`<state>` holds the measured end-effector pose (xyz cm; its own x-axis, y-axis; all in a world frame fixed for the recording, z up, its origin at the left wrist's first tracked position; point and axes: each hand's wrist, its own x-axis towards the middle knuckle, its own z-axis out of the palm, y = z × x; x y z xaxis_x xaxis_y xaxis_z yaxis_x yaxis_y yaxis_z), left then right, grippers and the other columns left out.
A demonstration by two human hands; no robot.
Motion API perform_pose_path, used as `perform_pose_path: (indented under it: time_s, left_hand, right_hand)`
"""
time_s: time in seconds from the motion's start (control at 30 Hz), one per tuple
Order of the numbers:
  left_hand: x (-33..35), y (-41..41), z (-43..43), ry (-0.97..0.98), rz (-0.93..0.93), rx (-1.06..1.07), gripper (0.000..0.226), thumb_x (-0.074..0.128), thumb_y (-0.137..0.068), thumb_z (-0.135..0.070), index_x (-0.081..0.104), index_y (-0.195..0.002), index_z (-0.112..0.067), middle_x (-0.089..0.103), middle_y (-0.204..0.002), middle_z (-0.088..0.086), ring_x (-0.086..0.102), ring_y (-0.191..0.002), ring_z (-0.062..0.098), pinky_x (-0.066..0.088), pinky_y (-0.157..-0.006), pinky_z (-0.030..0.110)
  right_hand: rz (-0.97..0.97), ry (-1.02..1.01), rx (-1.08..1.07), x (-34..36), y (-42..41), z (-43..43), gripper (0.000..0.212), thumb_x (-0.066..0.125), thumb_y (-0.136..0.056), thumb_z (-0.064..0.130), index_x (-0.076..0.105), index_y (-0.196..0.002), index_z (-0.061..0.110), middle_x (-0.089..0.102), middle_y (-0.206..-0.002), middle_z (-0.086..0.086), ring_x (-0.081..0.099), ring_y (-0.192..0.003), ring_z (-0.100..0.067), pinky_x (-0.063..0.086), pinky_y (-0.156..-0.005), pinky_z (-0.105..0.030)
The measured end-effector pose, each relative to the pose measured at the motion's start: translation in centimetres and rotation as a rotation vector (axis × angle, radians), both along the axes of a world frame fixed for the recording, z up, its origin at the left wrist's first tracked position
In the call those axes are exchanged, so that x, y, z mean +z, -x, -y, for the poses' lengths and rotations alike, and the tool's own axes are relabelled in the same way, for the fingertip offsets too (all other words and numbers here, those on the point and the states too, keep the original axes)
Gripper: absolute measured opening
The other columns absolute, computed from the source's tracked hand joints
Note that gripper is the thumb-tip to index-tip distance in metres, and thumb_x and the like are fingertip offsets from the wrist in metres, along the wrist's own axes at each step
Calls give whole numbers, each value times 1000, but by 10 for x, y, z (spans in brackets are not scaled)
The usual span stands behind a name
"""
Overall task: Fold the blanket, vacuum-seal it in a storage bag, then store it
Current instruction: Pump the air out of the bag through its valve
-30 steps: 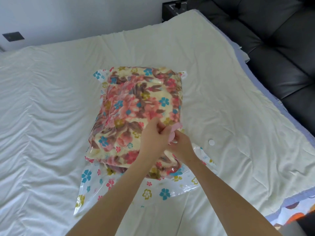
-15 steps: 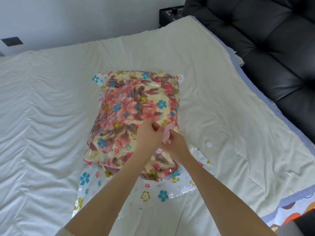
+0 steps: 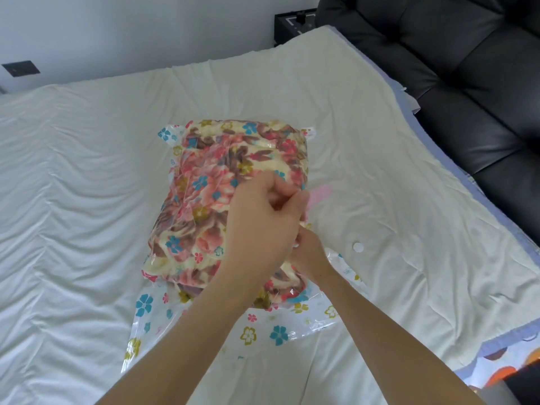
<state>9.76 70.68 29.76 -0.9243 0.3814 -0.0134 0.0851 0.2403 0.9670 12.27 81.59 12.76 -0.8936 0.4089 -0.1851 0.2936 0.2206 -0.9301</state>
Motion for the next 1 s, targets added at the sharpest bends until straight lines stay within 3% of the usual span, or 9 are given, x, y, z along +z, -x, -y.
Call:
perform_pose_path:
  time_s: [0.07, 0.17, 0.23, 0.3, 0.47, 0.67, 0.77, 0.9, 1.0]
  left_hand:
    - [2, 0, 4, -13, -23, -26, 14, 64, -86, -6, 56, -75, -4, 66, -59, 8, 62, -52, 24, 50, -53, 27]
    - [-47, 11, 12, 231, 108, -38, 19, 64, -85, -10, 53, -70, -12, 67, -66, 12, 62, -59, 26, 54, -62, 37]
    - [-69, 13, 12, 305, 212, -10, 18, 63, -84, -12, 51, -70, -10, 67, -71, 16, 59, -62, 28, 51, -62, 38]
    - [-58, 16, 6, 292, 184, 25, 16, 62, -84, -11, 53, -72, -7, 67, -72, 16, 61, -65, 31, 48, -61, 36]
    - [2, -2, 4, -55, -29, 18, 19, 66, -84, -7, 55, -68, -9, 66, -57, 4, 63, -55, 23, 52, -58, 31]
    - [-68, 16, 4, 308, 194, 11, 25, 63, -85, -11, 47, -65, -15, 62, -70, 8, 52, -61, 17, 40, -57, 29]
    - [-29, 22, -3, 190, 95, -2, 23, 65, -83, -8, 53, -63, -13, 64, -65, 7, 60, -65, 22, 52, -65, 35]
    - [30, 3, 13, -38, -49, -52, 15, 71, -80, -8, 62, -71, -2, 67, -61, 11, 58, -49, 17, 49, -48, 30]
    - [-1, -2, 27, 14, 31, -32, 12, 69, -82, -11, 59, -75, -10, 66, -56, -2, 58, -48, 8, 51, -53, 24]
  right_hand:
    - [-6, -22, 17, -6, -1, -1, 43, 66, -80, -2, 42, -64, 31, 53, -47, 29, 50, -52, 12, 37, -52, -6]
    - [-22, -33, 36, -16, -2, 4, 22, 77, -74, 13, 63, -85, 25, 66, -69, 18, 58, -67, 5, 42, -61, -10]
    - [-21, -50, 34, -14, -4, 6, 22, 78, -70, 22, 64, -87, 24, 63, -67, 15, 55, -64, 3, 40, -59, -10]
    - [-18, -50, 15, -10, -1, 3, 26, 77, -72, 14, 56, -74, 29, 58, -58, 20, 50, -57, 5, 37, -55, -8]
    - [26, -5, -1, -16, 6, 0, 34, 64, -83, 4, 50, -69, 31, 56, -51, 29, 52, -53, 12, 38, -59, -12]
    - [-12, -19, 26, -11, -1, -1, 35, 74, -73, 0, 54, -73, 29, 59, -58, 27, 51, -55, 8, 37, -55, -7]
    - [-11, -38, 9, -5, 1, -2, 40, 75, -74, 4, 51, -70, 36, 59, -60, 29, 54, -59, 9, 39, -60, -6]
    - [-29, -23, 22, -1, 5, 4, 31, 68, -64, 19, 43, -64, 36, 55, -51, 29, 52, -54, 11, 38, -55, -4]
    - [-58, -42, 32, -11, 3, 4, 25, 76, -65, 28, 59, -82, 35, 65, -70, 23, 59, -68, 7, 43, -62, -8]
